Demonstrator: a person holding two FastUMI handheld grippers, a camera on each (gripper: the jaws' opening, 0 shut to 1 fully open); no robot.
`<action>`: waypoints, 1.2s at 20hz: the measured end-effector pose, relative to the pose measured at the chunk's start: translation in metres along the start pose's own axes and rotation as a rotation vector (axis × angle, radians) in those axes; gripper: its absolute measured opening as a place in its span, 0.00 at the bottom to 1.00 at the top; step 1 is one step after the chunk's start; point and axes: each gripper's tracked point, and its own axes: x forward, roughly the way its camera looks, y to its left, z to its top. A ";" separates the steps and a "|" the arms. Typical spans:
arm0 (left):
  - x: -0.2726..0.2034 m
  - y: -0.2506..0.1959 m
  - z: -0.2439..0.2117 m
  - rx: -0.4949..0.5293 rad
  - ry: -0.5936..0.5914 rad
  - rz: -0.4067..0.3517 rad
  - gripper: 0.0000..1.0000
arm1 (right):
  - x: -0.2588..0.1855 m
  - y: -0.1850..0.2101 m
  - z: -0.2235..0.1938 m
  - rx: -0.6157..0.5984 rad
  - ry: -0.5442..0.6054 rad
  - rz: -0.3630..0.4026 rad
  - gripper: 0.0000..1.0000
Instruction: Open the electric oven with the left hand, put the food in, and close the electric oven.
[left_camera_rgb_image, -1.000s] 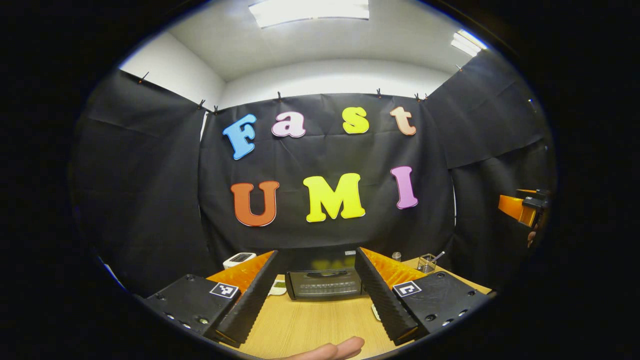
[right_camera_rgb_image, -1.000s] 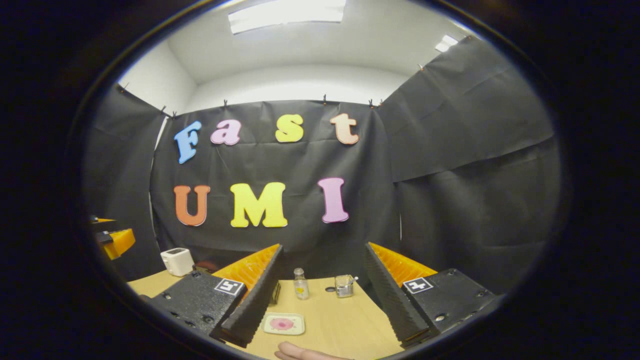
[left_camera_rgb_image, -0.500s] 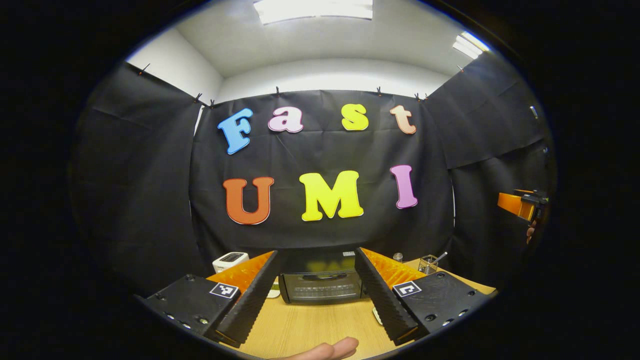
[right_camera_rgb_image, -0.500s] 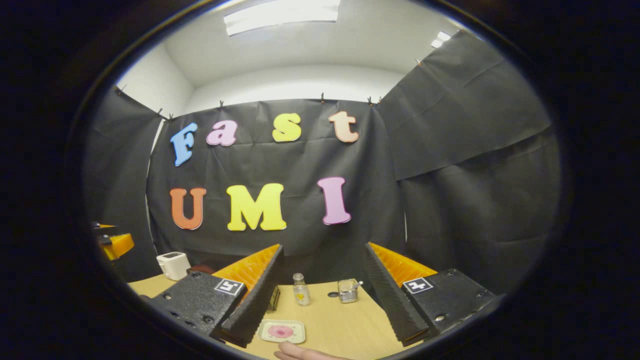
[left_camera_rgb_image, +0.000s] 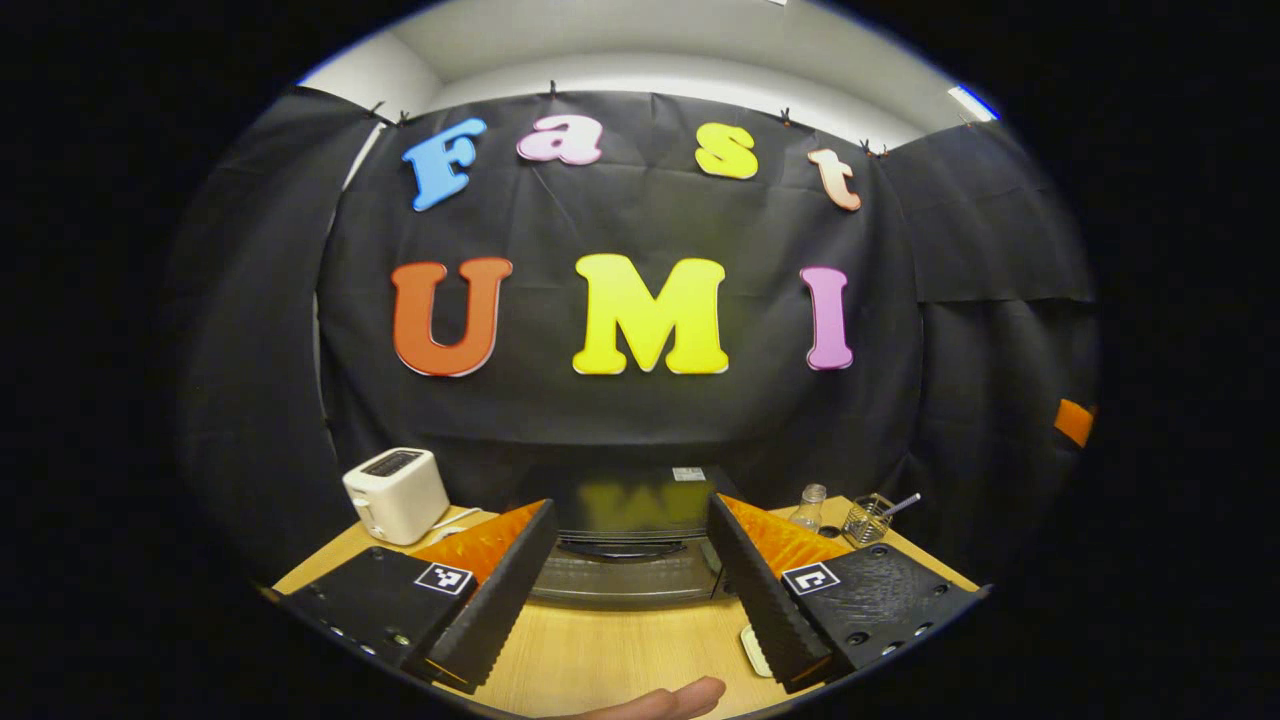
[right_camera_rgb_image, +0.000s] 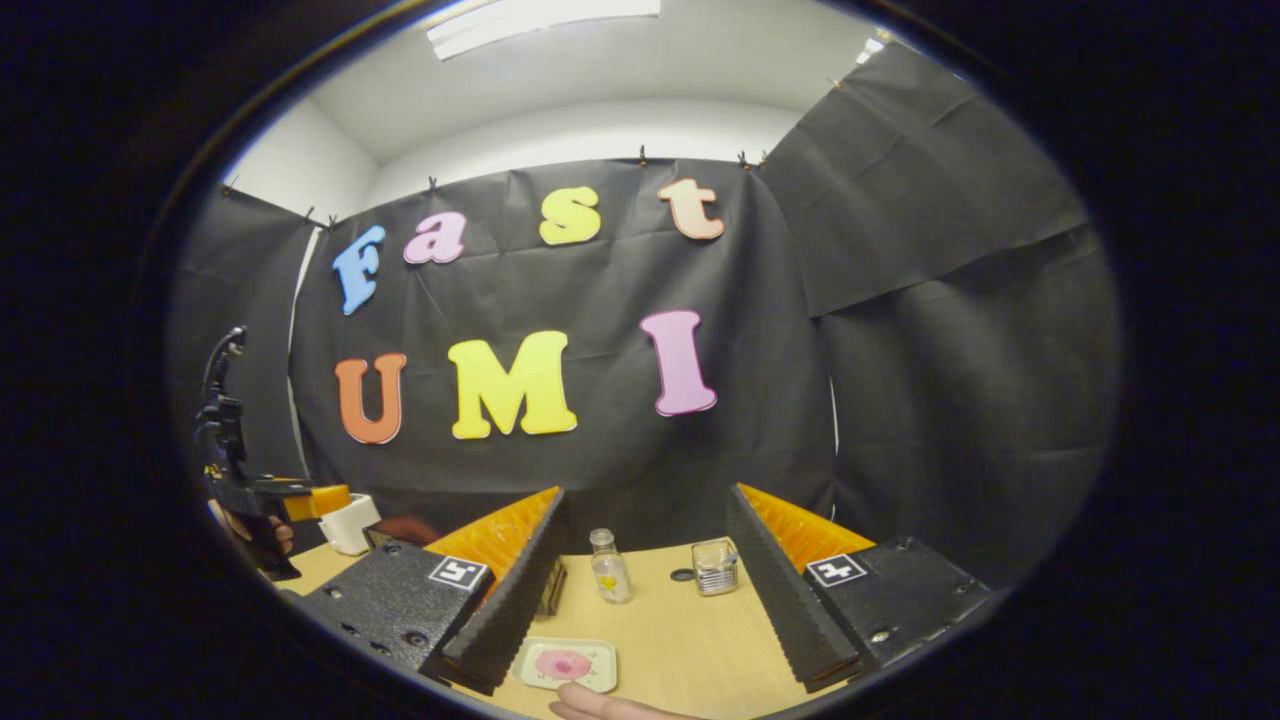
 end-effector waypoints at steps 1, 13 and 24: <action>0.017 0.005 -0.004 0.027 0.020 0.014 0.97 | 0.001 -0.003 0.002 -0.003 -0.005 -0.003 0.96; 0.119 0.023 -0.093 0.028 0.279 0.025 0.97 | -0.023 -0.053 0.028 -0.091 -0.075 -0.087 0.96; 0.117 0.016 -0.099 0.001 0.358 0.031 0.96 | -0.074 -0.039 0.041 -0.041 -0.064 -0.051 0.96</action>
